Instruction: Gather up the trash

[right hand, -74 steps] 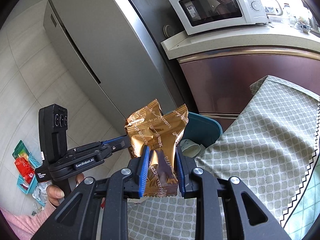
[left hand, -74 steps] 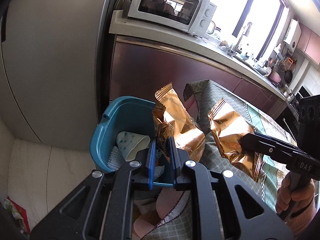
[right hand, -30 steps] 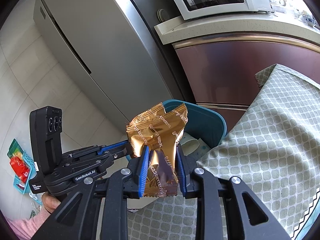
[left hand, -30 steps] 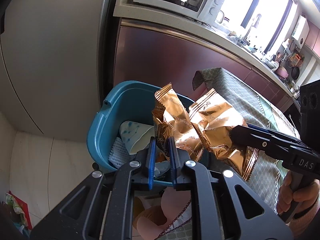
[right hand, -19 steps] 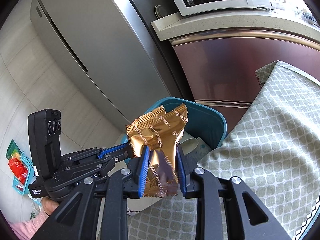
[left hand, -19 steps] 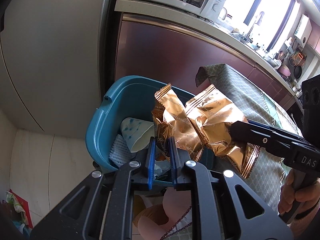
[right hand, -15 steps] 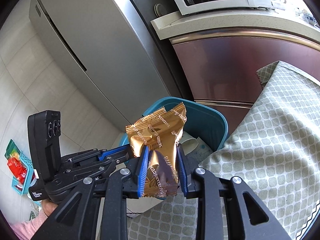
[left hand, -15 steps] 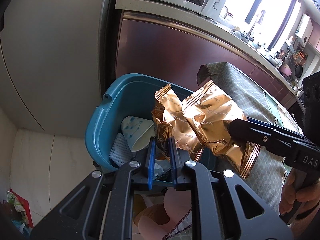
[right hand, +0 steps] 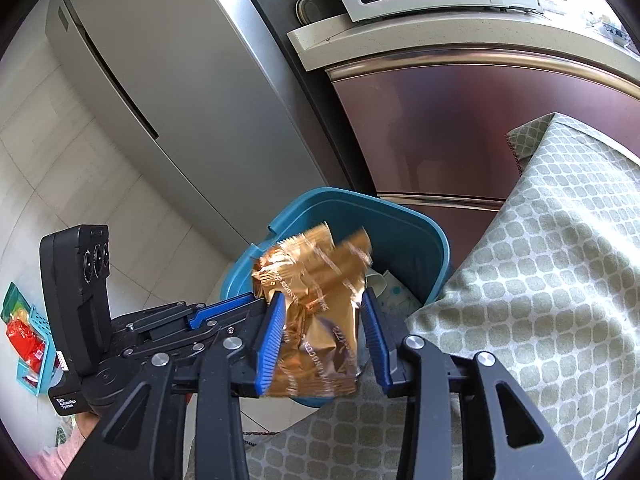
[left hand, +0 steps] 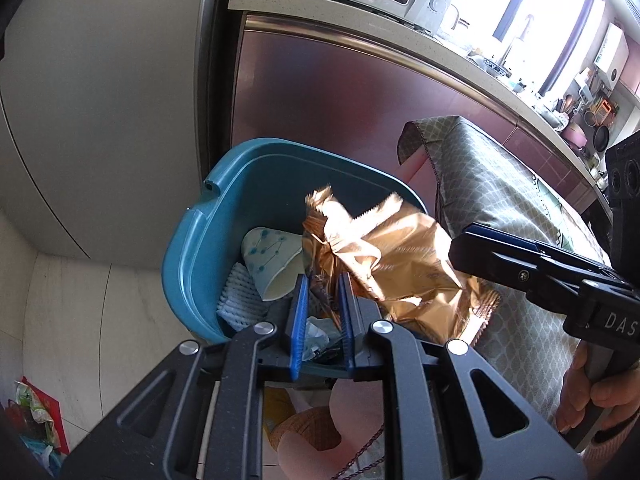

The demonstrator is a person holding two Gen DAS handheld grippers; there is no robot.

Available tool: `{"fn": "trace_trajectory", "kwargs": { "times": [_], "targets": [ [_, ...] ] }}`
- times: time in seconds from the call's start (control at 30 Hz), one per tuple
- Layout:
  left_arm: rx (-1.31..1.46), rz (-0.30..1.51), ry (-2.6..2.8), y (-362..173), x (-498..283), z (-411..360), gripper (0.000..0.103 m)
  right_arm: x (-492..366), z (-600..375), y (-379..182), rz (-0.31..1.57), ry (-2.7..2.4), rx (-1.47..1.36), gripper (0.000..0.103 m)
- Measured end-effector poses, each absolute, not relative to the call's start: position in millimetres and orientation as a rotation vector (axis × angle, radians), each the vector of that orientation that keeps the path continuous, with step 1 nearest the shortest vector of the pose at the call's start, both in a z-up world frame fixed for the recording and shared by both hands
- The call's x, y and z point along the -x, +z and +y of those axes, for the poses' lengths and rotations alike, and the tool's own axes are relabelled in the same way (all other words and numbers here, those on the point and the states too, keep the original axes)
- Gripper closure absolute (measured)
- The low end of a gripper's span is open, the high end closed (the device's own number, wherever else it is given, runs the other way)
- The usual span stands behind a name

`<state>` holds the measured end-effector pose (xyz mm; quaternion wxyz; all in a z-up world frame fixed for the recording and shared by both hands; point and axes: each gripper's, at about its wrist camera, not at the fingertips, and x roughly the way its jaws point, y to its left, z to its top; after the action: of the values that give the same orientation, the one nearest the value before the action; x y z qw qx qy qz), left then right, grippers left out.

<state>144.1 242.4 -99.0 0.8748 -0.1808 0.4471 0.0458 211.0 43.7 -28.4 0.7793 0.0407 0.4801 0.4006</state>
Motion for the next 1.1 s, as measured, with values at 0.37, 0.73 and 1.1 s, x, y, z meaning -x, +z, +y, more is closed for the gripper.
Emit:
{"fn": "trace_trajectory", "kwargs": {
  "times": [0.37,0.73,1.1],
  "targets": [
    [0.359,0.929,0.093,-98.2,-138.6,238.9,0.078,-205.0,34.7,-30.0,1.028,0.862,-0.102,0.06],
    [0.27,0.804,0.127,-66.7,-107.7,220.8,0.036,-178.7,11.0,-13.3,0.941,0.87,-0.098,0.044],
    [0.22,0.629,0.133,-29.6,-58.1,192.7,0.006,-123.6,-44.3,16.0,0.734,0.772,-0.054,0.019]
  ]
}}
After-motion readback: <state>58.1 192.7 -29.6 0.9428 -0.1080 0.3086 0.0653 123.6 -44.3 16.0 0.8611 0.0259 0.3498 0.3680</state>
